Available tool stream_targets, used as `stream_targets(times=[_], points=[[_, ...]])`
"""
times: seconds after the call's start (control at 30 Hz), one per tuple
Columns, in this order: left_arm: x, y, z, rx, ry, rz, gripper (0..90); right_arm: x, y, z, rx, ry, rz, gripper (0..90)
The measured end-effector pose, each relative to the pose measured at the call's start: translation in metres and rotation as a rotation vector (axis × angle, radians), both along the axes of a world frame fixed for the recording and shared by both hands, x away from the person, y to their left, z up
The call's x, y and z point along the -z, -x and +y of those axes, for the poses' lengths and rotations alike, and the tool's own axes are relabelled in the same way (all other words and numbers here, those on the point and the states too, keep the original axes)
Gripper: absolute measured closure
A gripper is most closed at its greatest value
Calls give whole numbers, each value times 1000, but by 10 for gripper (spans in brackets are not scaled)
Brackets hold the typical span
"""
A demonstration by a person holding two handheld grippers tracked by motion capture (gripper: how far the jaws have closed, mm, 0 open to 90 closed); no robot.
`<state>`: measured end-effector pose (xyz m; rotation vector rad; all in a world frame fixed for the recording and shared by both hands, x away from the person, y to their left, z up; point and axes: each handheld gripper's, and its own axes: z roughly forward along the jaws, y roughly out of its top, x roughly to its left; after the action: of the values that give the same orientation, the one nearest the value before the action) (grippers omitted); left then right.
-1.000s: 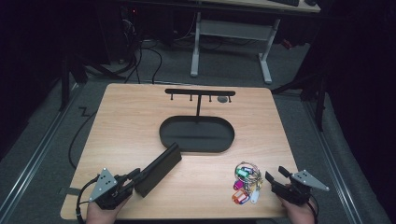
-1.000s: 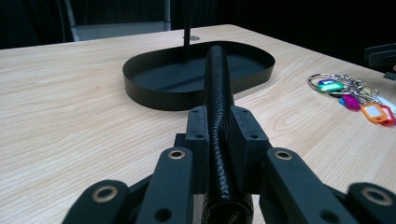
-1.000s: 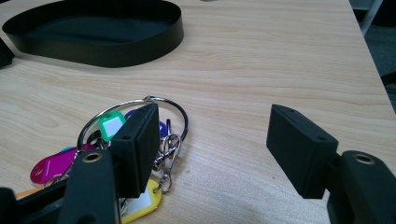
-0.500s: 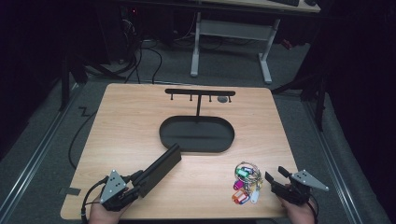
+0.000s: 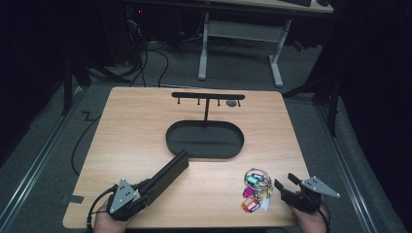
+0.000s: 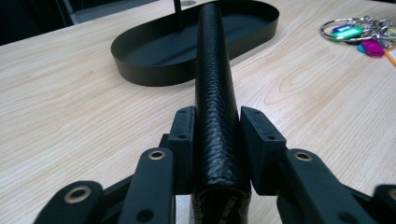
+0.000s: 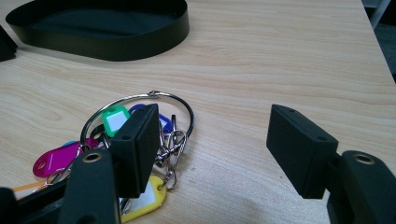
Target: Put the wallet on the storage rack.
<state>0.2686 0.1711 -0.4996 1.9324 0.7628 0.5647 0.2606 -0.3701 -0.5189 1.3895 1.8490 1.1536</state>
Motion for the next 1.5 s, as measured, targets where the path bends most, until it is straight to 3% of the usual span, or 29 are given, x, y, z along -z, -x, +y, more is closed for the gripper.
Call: stream_targets(times=[0.07, 0.2, 0.33, 0.6, 0.83, 1.1, 1.3, 1.5], points=[[-2, -1, -2, 6, -20, 19, 667, 0, 0, 0, -1, 0, -1, 351], [-8, -7, -12, 13, -108, 63, 654, 0, 0, 1, 2, -4, -4, 352], [-17, -15, -17, 33, -171, 119, 655, -1, 0, 3, -18, 0, -9, 353], [-38, -28, -27, 62, -293, 193, 617, 0, -2, 7, -60, -9, -8, 353], [-48, -44, -32, 75, -350, 299, 576, -2, -2, 6, -64, -14, -17, 354], [-51, -53, -45, 99, -470, 342, 560, -1, -2, 5, -59, -20, -10, 354], [-53, -58, -48, 105, -488, 366, 566, -1, -2, 5, -61, -20, -9, 354], [-52, -60, -48, 99, -485, 395, 644, 0, -2, 5, -62, -24, -4, 354]])
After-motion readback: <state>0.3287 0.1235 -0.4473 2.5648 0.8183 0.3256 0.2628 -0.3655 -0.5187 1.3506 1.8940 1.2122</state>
